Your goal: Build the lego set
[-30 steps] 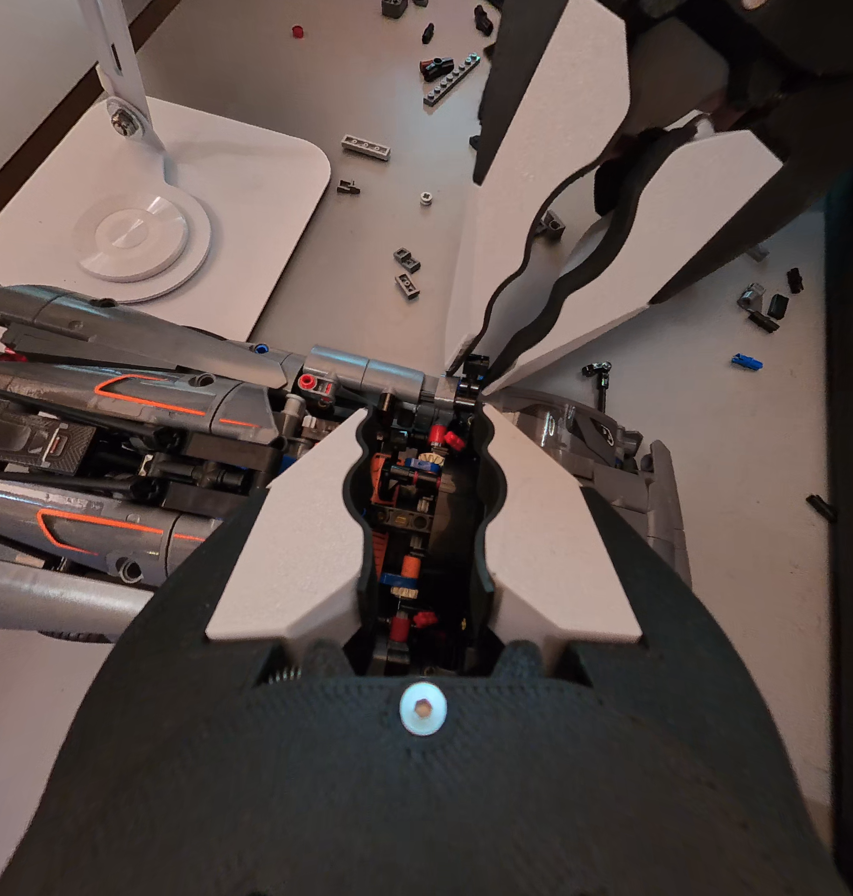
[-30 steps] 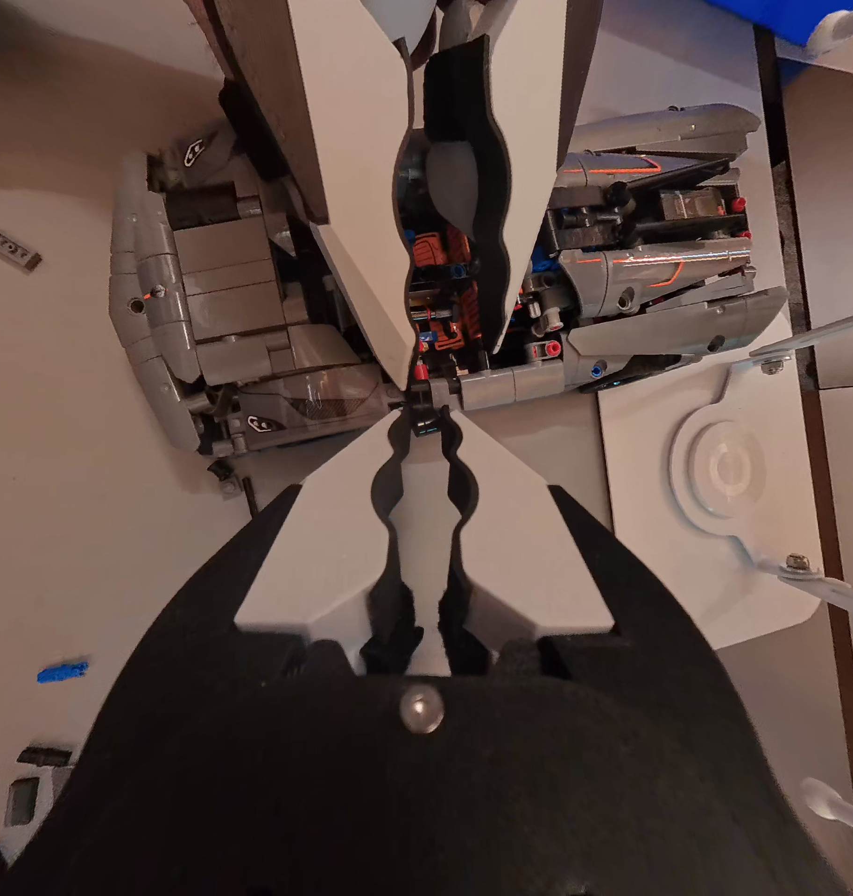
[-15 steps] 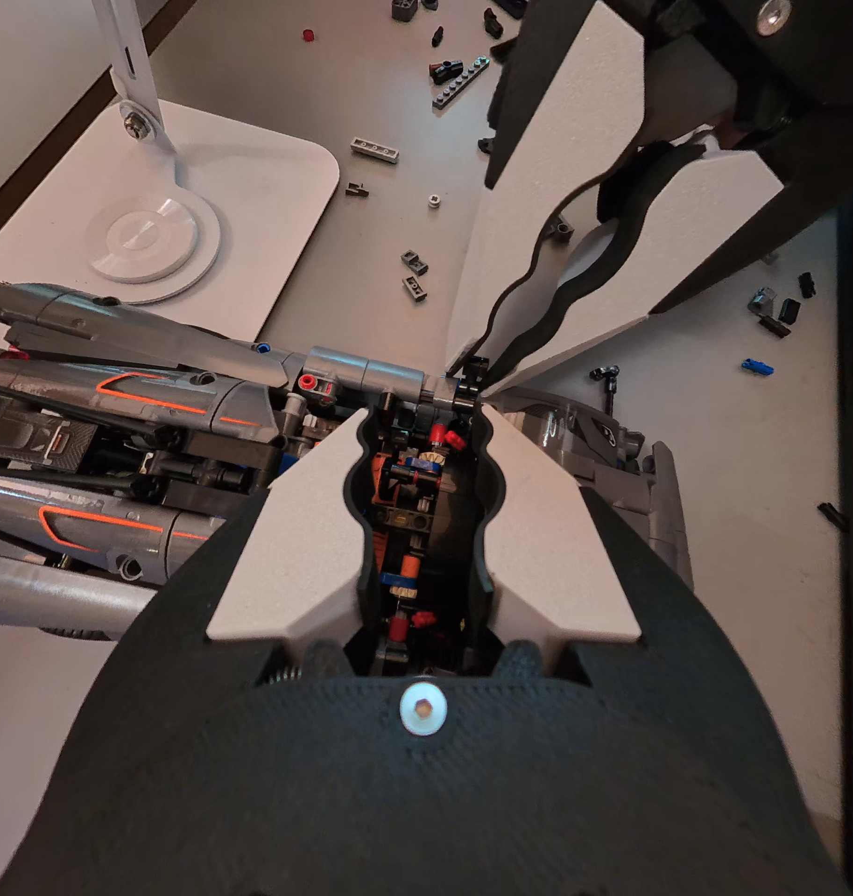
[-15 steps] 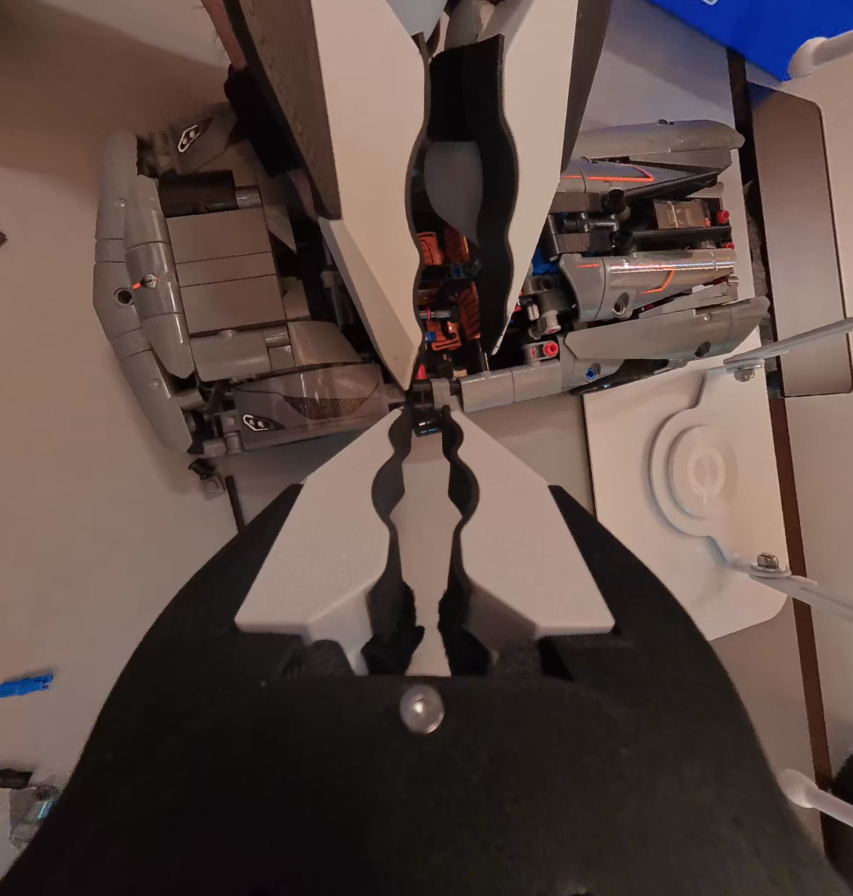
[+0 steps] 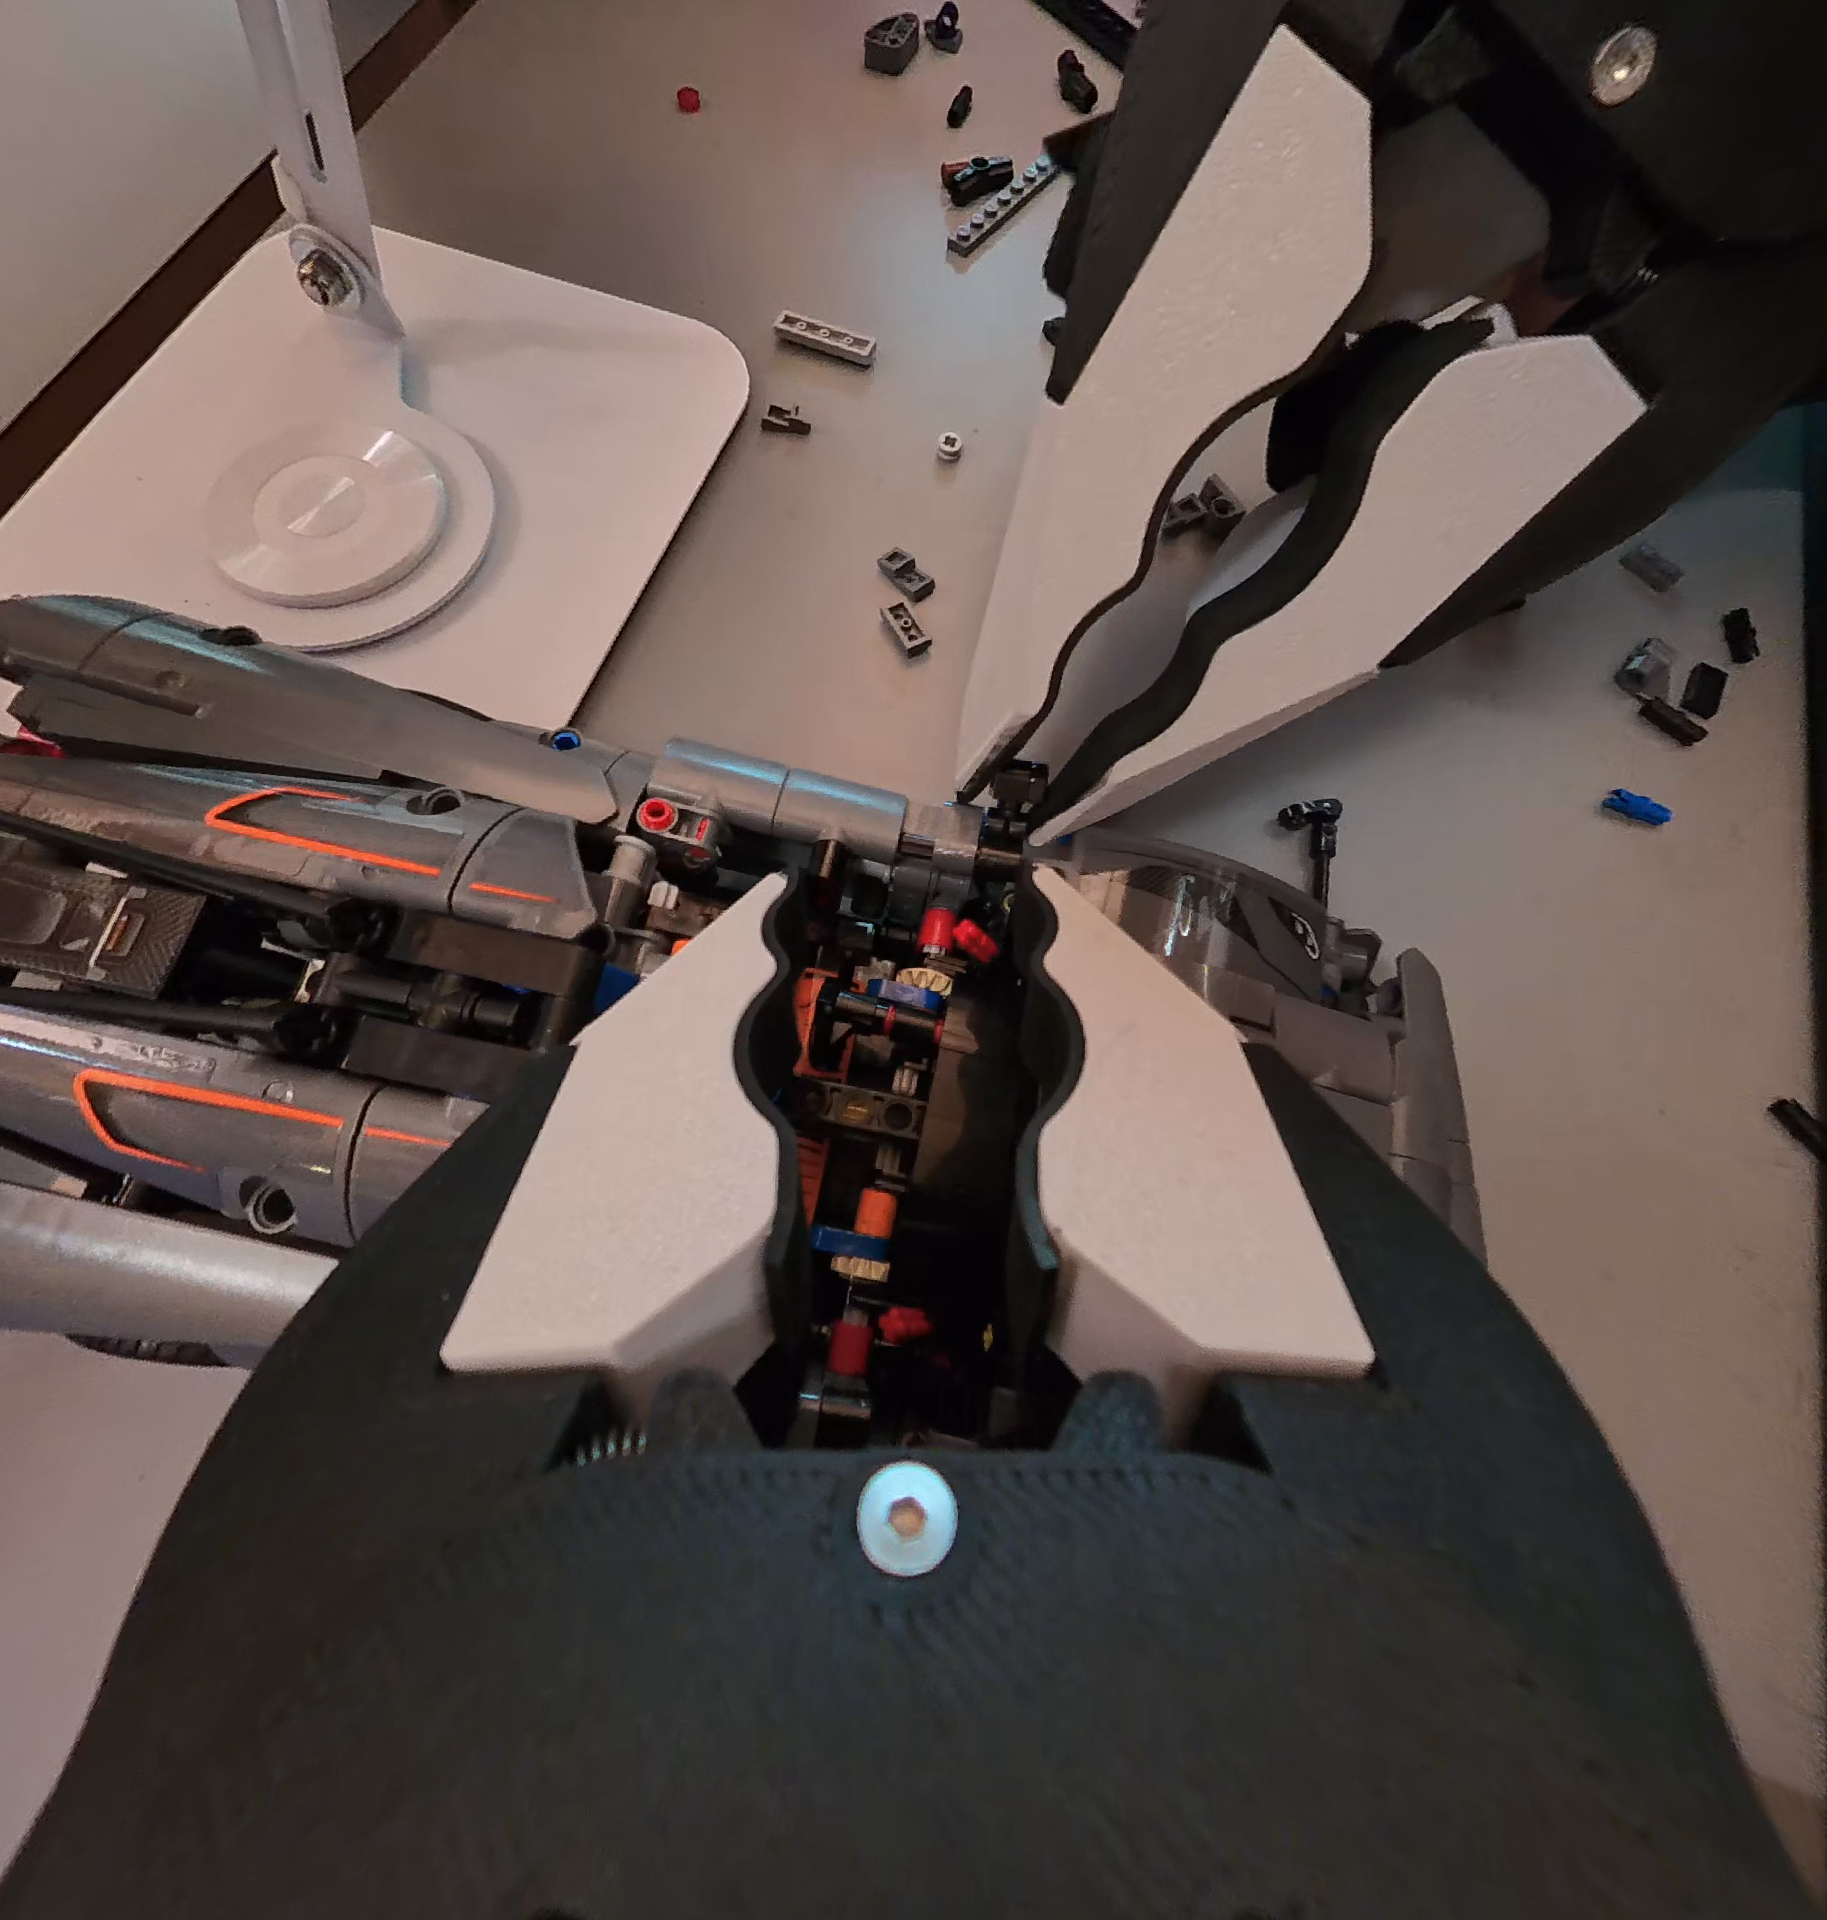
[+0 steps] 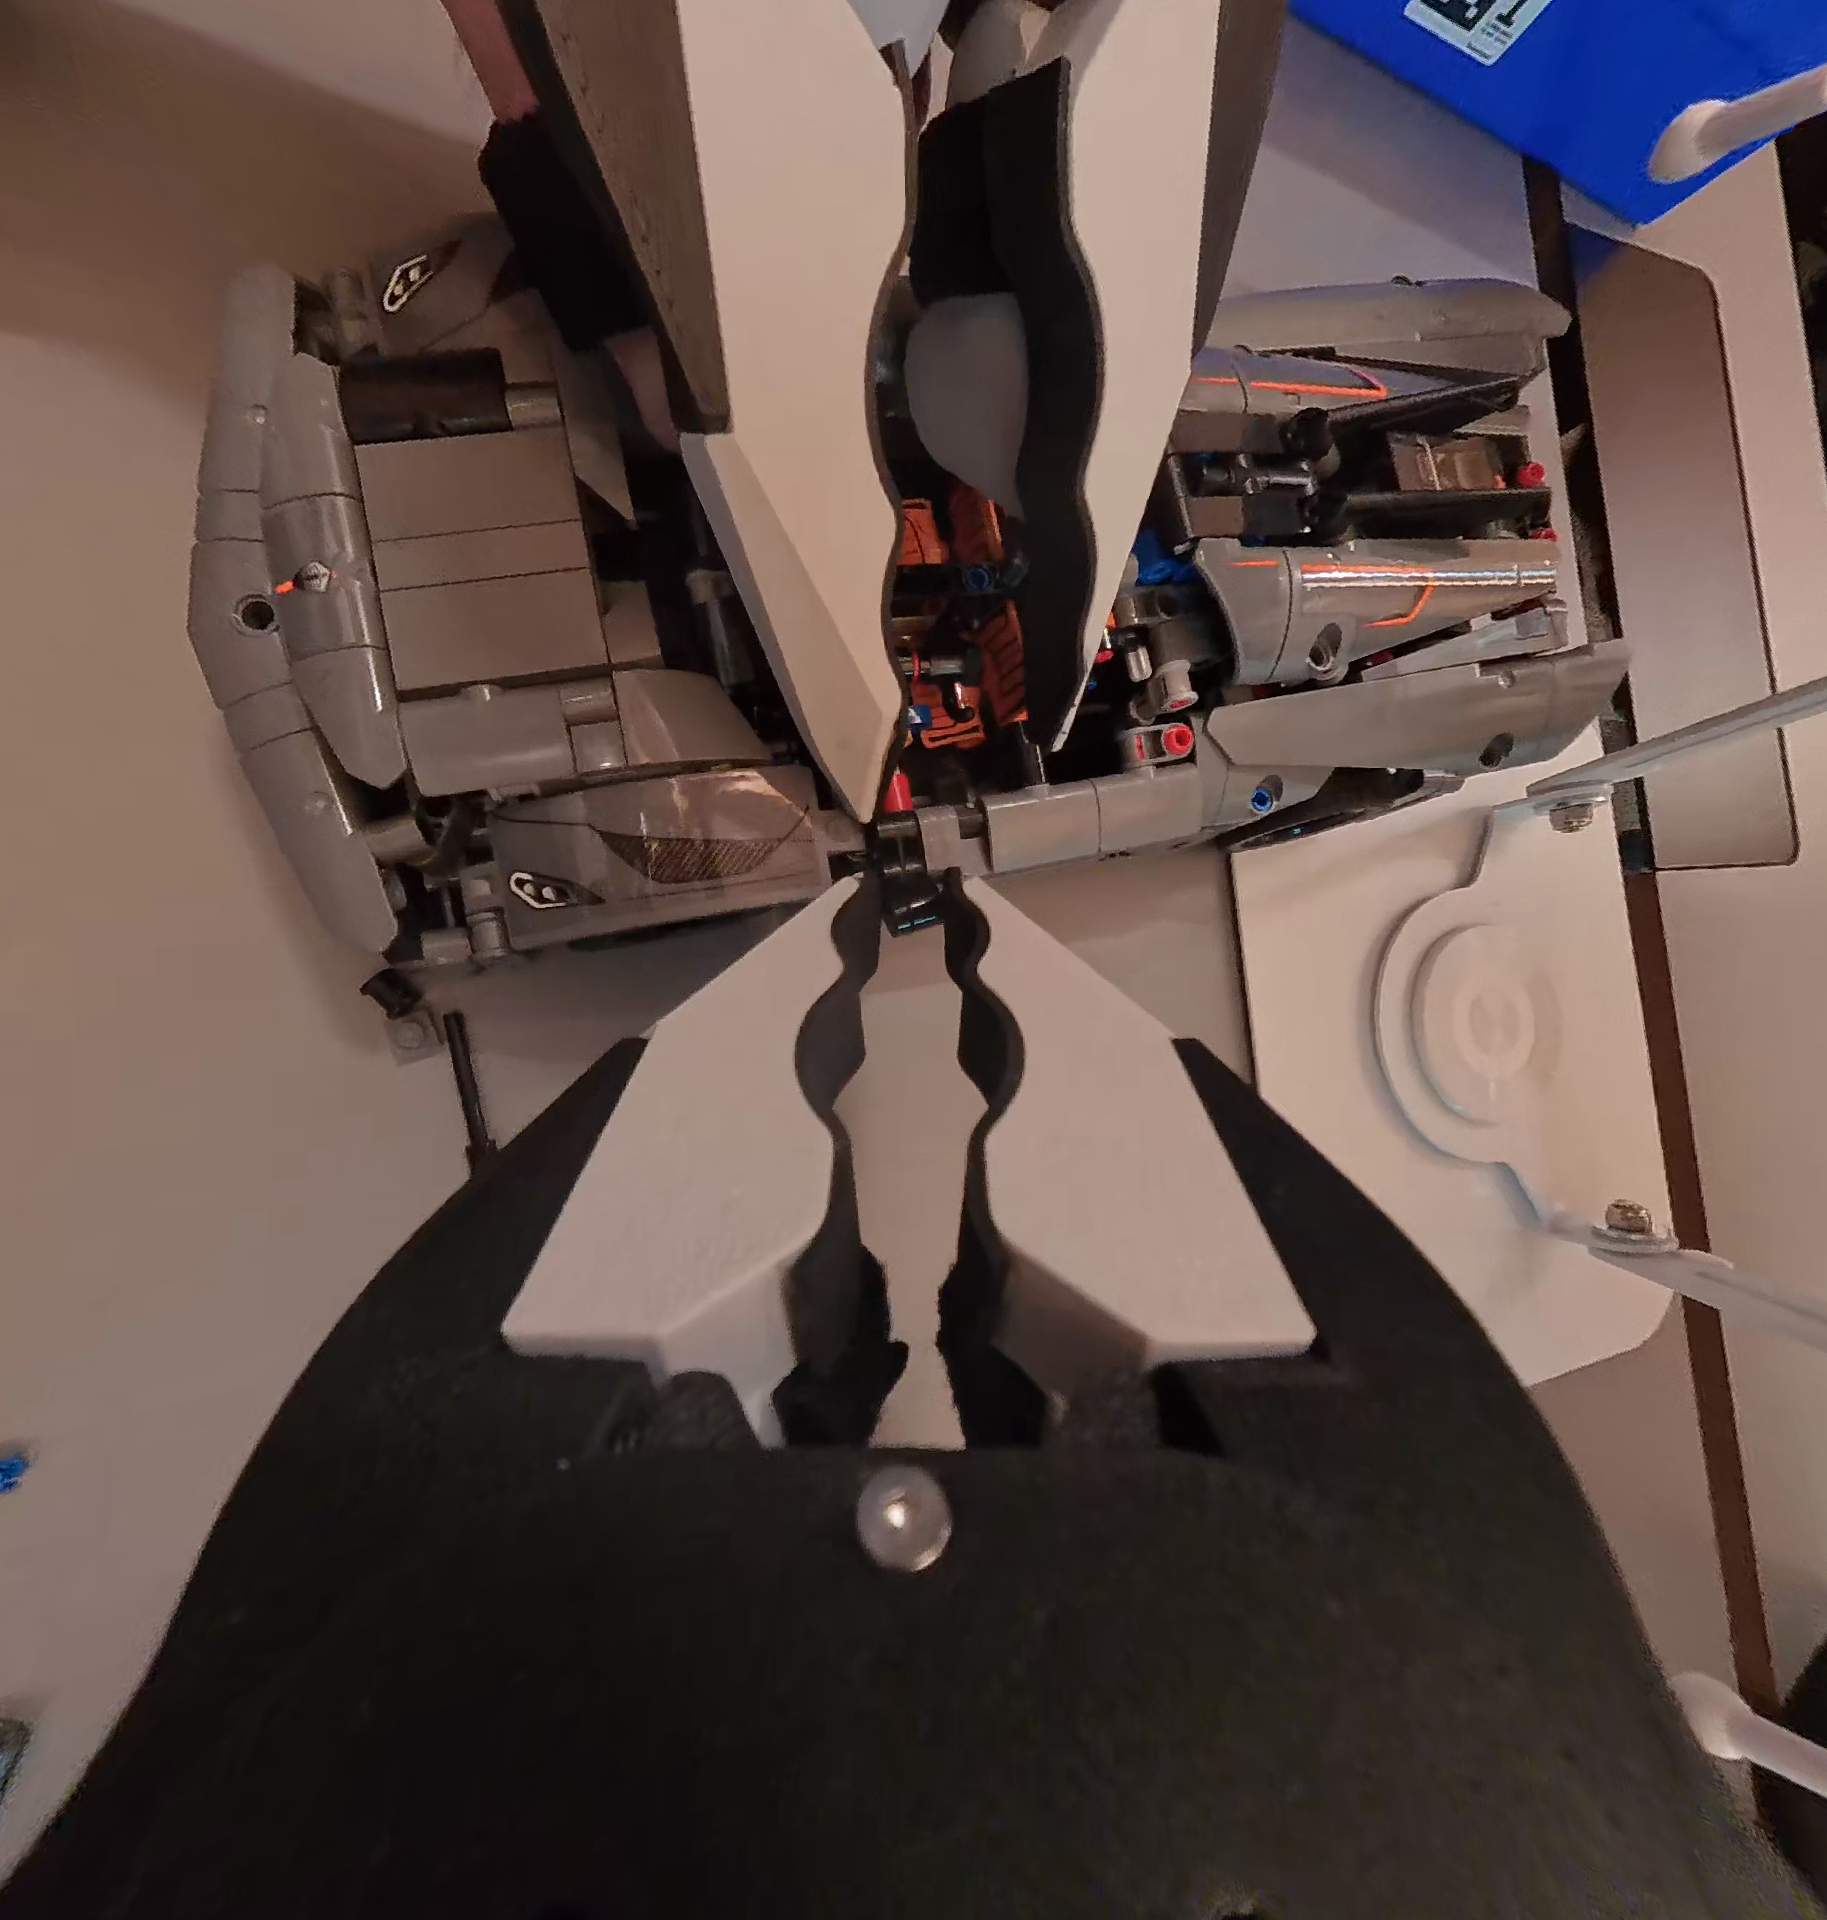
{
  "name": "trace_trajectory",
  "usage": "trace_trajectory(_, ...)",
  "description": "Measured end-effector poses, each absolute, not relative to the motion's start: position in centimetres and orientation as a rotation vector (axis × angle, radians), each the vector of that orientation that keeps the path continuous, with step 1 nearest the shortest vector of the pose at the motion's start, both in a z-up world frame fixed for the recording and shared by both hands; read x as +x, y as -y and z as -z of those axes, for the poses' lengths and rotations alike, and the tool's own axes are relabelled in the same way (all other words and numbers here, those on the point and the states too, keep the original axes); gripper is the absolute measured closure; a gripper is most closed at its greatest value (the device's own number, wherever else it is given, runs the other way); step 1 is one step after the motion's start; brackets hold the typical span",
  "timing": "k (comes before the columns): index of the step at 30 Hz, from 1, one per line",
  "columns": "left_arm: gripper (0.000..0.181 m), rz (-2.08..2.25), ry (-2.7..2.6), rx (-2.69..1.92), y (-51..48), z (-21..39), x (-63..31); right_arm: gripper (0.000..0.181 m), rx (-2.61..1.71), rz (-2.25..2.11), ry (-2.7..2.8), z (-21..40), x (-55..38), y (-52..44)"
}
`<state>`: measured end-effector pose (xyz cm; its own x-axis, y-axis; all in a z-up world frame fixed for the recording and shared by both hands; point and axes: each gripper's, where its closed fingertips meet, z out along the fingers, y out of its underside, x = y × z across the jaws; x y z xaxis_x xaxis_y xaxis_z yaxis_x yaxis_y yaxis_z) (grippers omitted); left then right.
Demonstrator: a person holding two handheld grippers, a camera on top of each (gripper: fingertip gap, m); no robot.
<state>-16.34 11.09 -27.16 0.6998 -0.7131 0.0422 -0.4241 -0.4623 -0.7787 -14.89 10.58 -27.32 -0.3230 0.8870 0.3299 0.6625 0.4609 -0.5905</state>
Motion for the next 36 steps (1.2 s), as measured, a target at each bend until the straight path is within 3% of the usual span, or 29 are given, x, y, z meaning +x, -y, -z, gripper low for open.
trace_trajectory(18, 0.144, 0.469, -0.851, -2.108, -11.4, 27.1, -16.5, 0.172, -1.182, -0.209, 2.185, 27.0, -15.0, -10.7)
trace_trajectory(36, 0.145, 0.463, -0.853, -2.107, -11.4, 27.1, -16.4, 0.173, -1.243, -0.367, 2.156, 27.8, -14.7, -11.2)
